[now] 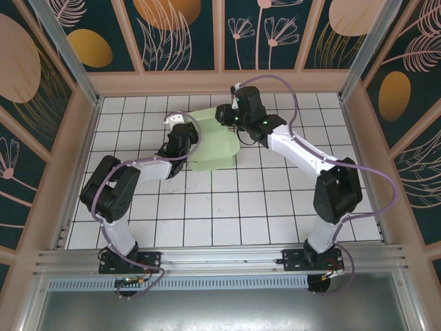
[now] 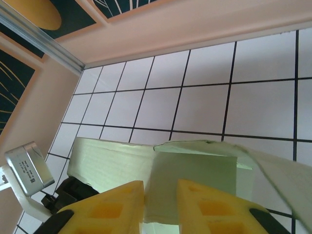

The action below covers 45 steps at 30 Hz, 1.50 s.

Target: Fold the paper box

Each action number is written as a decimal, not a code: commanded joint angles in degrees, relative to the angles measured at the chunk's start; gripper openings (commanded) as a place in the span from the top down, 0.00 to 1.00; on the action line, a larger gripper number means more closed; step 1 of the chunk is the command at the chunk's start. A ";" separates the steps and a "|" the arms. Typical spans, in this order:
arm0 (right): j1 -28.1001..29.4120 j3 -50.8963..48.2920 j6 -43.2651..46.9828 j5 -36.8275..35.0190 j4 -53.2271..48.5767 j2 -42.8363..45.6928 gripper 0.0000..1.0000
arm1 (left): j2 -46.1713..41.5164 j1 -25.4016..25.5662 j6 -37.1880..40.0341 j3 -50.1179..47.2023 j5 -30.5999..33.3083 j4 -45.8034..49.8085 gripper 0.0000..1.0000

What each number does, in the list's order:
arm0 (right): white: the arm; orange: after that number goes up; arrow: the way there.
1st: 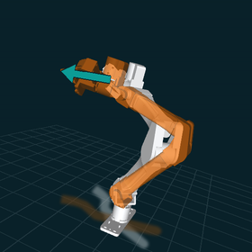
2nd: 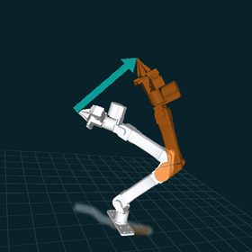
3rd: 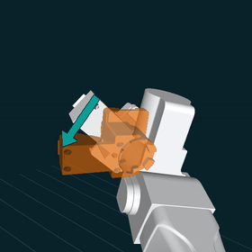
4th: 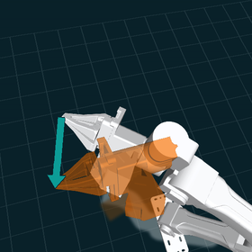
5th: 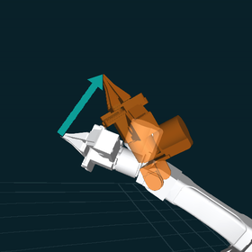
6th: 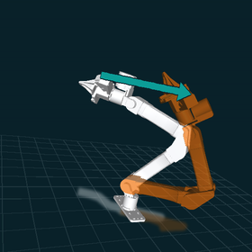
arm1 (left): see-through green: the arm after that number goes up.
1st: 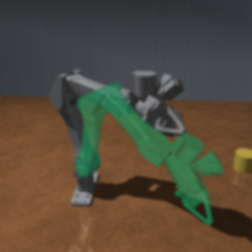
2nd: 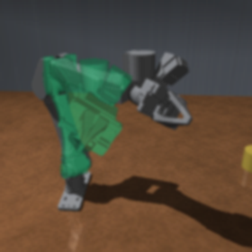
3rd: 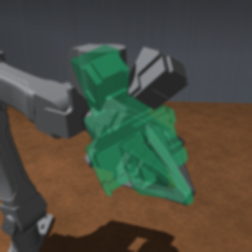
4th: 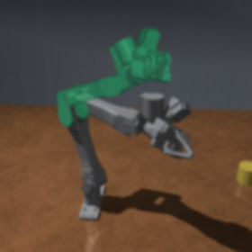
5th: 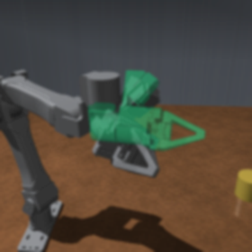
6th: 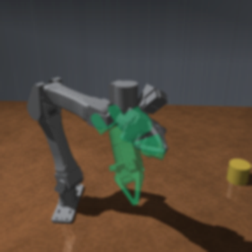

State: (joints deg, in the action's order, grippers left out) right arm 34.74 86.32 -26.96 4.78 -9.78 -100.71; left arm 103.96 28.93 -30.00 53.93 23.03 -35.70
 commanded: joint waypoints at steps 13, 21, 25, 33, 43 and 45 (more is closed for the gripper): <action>-1.33 1.88 -2.37 4.97 -0.62 -0.86 0.79 | -1.18 0.08 0.30 -0.43 0.39 -0.86 1.00; -1.39 2.62 -2.09 3.53 -2.69 -2.13 0.64 | -1.16 0.08 0.29 -0.45 0.62 -0.95 1.00; -1.36 3.30 -2.14 4.91 -2.70 -3.02 0.67 | -0.87 0.08 0.28 -0.20 0.32 -0.97 1.00; -1.38 4.56 -2.14 5.87 -2.96 -3.58 0.98 | -0.54 0.04 0.38 0.00 0.52 -0.77 1.00; -1.38 3.42 -2.92 6.19 -1.21 -2.52 0.93 | -0.24 0.08 0.71 0.18 1.19 -0.42 1.00; -1.38 3.13 -2.77 6.17 -1.13 -2.42 1.00 | 0.14 0.08 0.91 0.59 0.98 -0.33 1.00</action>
State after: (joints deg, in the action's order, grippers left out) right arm 33.67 89.32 -30.28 10.74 -10.96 -103.68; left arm 103.98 28.93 -29.98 53.56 23.44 -34.83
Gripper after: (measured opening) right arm 0.040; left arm 0.072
